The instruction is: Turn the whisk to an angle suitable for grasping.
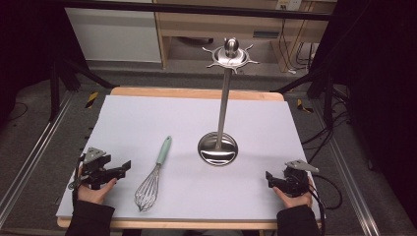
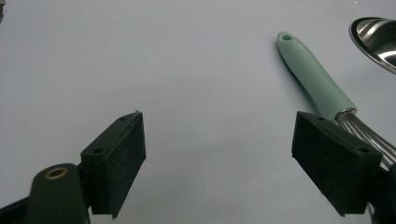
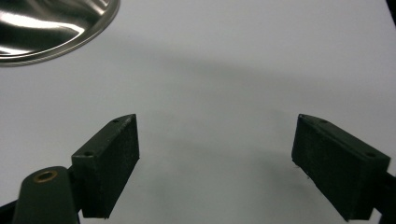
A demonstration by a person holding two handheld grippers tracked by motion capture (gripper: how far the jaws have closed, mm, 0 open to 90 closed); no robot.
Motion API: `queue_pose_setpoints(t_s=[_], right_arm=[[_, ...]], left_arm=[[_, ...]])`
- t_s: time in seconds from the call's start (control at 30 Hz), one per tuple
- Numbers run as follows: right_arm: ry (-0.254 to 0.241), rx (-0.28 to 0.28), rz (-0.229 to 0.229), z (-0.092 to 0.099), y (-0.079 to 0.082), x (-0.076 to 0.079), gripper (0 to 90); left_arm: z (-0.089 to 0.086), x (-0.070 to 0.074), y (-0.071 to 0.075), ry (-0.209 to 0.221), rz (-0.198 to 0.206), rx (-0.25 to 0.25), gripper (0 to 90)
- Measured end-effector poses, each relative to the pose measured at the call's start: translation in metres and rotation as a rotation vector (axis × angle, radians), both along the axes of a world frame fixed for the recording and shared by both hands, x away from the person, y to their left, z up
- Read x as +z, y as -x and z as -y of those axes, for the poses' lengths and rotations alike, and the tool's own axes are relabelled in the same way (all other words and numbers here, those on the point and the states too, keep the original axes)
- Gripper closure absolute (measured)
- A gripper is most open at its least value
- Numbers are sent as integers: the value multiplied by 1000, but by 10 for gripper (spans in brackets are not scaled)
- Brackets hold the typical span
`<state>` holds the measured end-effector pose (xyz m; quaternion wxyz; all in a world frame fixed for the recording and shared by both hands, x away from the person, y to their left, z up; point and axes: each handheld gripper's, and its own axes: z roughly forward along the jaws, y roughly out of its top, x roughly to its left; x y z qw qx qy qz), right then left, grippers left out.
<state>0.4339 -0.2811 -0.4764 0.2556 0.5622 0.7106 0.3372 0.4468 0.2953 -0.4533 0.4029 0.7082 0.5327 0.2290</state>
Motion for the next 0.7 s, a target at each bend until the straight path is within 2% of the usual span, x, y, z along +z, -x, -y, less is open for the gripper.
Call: queue_pose_setpoints(t_s=[0.4, 0.7], right_arm=[[0, 12, 24, -5, 6, 2, 208], [6, 28, 33, -8, 8, 3, 239]], left_arm=[[17, 9, 4, -2, 13, -66, 187], [29, 16, 4, -5, -11, -112, 212]])
